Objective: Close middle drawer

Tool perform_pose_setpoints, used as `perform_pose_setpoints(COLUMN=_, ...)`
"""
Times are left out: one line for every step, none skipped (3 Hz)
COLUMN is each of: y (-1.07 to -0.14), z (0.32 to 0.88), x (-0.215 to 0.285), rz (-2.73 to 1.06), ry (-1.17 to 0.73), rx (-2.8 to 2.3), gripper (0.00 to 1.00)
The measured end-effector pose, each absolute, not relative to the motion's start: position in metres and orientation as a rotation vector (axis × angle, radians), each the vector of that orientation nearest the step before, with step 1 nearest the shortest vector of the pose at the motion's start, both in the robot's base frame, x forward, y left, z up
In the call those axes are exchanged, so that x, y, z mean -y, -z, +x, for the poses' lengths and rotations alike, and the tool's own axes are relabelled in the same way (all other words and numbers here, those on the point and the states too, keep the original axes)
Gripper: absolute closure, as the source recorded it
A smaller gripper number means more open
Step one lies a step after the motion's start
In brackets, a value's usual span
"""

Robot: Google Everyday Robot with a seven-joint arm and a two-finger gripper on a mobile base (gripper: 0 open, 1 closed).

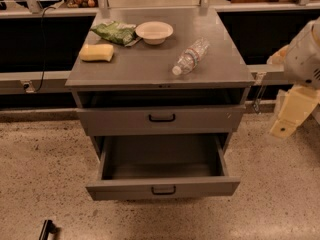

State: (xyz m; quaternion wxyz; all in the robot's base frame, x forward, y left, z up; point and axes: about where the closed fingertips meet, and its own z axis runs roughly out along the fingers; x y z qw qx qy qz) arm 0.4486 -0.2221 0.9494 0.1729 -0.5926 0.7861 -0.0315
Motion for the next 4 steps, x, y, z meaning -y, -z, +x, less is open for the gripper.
perform_pose_setpoints(y=-0.869, z=0.439, x=0.226, rz=-1.689, ry=-0.01, rx=-2.188, gripper=0.0)
perform_pose_setpoints(y=-0.845, z=0.437, x=0.232, rz=-1.682, ry=0.014, rx=-2.177, gripper=0.0)
perform_pose_setpoints(y=-0.827, z=0.453, x=0.241, rz=-1.632, ry=-0.037, rx=-2.262, gripper=0.0)
perform_pose_setpoints(y=-0.765, z=0.462, x=0.236, rz=-1.66, ry=-0.145, rx=-2.268, gripper=0.0)
